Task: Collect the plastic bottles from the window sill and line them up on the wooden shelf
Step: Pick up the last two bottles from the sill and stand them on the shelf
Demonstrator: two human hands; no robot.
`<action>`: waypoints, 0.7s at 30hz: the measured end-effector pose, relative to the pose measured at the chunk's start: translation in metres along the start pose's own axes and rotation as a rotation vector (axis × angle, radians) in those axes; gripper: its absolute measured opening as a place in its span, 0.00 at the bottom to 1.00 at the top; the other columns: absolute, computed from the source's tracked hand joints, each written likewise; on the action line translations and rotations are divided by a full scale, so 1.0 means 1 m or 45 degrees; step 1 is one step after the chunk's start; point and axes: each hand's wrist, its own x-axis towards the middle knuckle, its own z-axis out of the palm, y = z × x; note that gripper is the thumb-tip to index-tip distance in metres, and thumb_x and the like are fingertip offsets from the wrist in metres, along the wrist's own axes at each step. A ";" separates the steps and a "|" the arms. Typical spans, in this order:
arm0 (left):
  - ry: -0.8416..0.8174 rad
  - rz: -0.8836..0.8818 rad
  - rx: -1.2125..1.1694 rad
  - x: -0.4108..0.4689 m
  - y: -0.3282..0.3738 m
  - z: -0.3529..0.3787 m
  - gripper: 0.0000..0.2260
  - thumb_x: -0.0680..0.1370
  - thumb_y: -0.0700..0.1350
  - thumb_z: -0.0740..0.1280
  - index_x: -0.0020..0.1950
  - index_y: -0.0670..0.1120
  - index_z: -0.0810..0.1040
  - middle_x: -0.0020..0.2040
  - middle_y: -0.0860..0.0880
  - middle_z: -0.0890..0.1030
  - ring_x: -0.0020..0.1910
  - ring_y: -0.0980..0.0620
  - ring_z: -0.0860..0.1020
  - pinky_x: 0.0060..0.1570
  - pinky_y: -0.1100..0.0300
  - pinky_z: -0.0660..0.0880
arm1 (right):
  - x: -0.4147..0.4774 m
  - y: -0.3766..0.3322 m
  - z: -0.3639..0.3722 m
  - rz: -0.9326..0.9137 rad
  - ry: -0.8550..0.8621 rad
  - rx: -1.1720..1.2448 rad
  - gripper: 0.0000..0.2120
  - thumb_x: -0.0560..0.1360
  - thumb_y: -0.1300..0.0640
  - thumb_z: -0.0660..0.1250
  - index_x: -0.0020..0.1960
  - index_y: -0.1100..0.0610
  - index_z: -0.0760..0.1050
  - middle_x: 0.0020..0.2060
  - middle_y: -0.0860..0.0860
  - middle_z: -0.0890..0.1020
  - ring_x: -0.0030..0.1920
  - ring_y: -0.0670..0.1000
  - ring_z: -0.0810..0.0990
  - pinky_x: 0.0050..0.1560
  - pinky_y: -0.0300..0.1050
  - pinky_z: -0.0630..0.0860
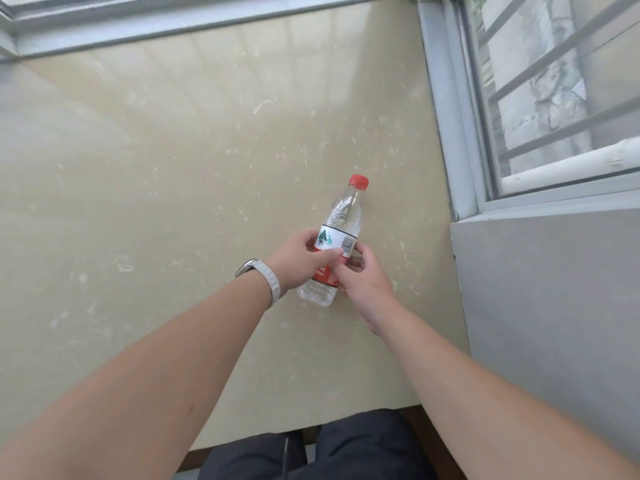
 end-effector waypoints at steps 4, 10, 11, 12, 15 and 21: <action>0.052 0.002 -0.045 0.004 0.000 0.006 0.22 0.71 0.47 0.77 0.63 0.48 0.76 0.53 0.49 0.85 0.49 0.51 0.85 0.51 0.49 0.82 | -0.002 -0.001 -0.001 -0.078 -0.001 -0.053 0.21 0.73 0.56 0.72 0.56 0.32 0.71 0.52 0.40 0.81 0.53 0.43 0.83 0.50 0.41 0.78; 0.172 0.056 -0.093 -0.012 -0.002 0.011 0.16 0.72 0.43 0.76 0.58 0.48 0.77 0.52 0.49 0.84 0.50 0.51 0.85 0.50 0.53 0.83 | -0.011 -0.007 -0.005 -0.166 -0.055 -0.144 0.24 0.74 0.57 0.71 0.64 0.39 0.69 0.53 0.42 0.80 0.48 0.44 0.84 0.46 0.41 0.80; 0.182 0.068 -0.097 -0.017 -0.001 0.009 0.16 0.72 0.43 0.76 0.58 0.48 0.78 0.52 0.50 0.84 0.50 0.52 0.84 0.50 0.53 0.82 | -0.014 -0.011 -0.005 -0.178 -0.066 -0.152 0.23 0.74 0.57 0.71 0.64 0.39 0.69 0.53 0.43 0.79 0.46 0.42 0.84 0.42 0.37 0.79; 0.193 0.075 -0.098 -0.022 0.000 0.005 0.16 0.72 0.44 0.76 0.58 0.49 0.78 0.52 0.51 0.84 0.49 0.53 0.84 0.50 0.54 0.82 | -0.017 -0.015 -0.005 -0.187 -0.076 -0.161 0.23 0.75 0.56 0.72 0.64 0.40 0.69 0.53 0.43 0.79 0.45 0.41 0.84 0.39 0.33 0.77; 0.224 0.105 -0.136 -0.043 0.006 -0.004 0.16 0.72 0.44 0.77 0.57 0.51 0.78 0.52 0.52 0.84 0.48 0.55 0.84 0.48 0.57 0.82 | -0.031 -0.030 -0.002 -0.206 -0.129 -0.187 0.23 0.75 0.54 0.73 0.66 0.43 0.70 0.54 0.43 0.79 0.43 0.39 0.83 0.38 0.31 0.74; 0.363 0.209 -0.264 -0.106 0.022 -0.024 0.14 0.72 0.42 0.76 0.56 0.50 0.80 0.50 0.50 0.85 0.46 0.54 0.85 0.41 0.63 0.80 | -0.066 -0.057 0.013 -0.241 -0.306 -0.237 0.26 0.68 0.42 0.75 0.64 0.42 0.73 0.55 0.45 0.81 0.50 0.44 0.84 0.52 0.46 0.78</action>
